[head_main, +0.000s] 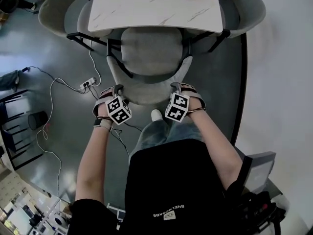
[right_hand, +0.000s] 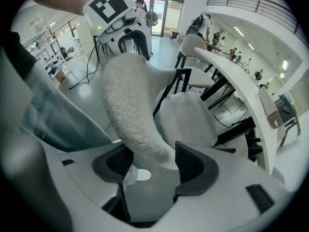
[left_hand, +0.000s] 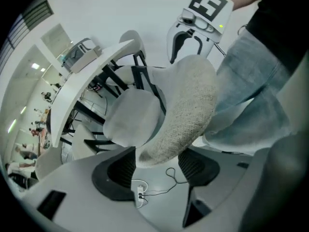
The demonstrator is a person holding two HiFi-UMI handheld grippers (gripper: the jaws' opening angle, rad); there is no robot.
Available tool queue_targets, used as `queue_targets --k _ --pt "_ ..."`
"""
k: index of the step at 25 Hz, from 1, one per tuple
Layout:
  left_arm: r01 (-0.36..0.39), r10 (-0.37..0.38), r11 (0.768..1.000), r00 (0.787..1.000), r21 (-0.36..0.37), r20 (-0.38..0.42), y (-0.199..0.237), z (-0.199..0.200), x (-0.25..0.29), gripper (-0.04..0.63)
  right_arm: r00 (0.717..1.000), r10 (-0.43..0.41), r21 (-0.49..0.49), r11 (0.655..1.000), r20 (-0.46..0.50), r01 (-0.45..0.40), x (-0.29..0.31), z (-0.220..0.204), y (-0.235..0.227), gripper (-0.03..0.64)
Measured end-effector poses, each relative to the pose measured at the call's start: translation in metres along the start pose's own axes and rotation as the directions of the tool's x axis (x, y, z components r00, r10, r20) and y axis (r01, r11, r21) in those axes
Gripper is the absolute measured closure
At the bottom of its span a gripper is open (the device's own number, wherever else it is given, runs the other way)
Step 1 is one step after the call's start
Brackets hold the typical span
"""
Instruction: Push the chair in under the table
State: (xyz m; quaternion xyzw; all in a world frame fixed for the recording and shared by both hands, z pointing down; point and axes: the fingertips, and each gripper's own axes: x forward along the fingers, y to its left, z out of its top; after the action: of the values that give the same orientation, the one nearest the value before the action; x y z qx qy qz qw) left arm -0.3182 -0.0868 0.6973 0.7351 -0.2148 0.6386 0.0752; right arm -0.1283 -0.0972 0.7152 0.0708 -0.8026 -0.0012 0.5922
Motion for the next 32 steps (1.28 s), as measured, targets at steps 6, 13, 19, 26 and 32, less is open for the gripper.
queue_targets --k 6,13,19,26,32 --pt "-0.064 0.099 0.975 0.982 -0.214 0.159 0.0 0.022 -0.078 0.325 0.956 -0.076 0.212 0.977 0.285 0.014 -0.097 0.035 -0.012 0.356" --pt "-0.011 0.374 0.829 0.754 -0.559 0.54 0.028 0.118 -0.22 0.37 0.706 -0.234 0.428 0.897 0.668 -0.108 -0.252 0.088 -0.075 0.5" --pt "0.141 0.505 0.773 0.455 -0.619 0.734 0.033 0.2 -0.327 0.462 0.518 -0.276 0.429 0.88 0.81 -0.202 -0.354 0.092 -0.089 0.562" --pt "0.172 0.521 0.804 0.258 -0.57 0.813 0.012 0.263 -0.397 0.589 0.355 -0.245 0.361 0.88 0.902 -0.31 -0.408 0.087 -0.073 0.565" --pt "0.164 0.447 0.859 0.224 -0.486 0.866 -0.016 0.293 -0.407 0.591 0.246 -0.289 0.355 0.886 0.925 -0.297 -0.449 0.079 -0.072 0.565"
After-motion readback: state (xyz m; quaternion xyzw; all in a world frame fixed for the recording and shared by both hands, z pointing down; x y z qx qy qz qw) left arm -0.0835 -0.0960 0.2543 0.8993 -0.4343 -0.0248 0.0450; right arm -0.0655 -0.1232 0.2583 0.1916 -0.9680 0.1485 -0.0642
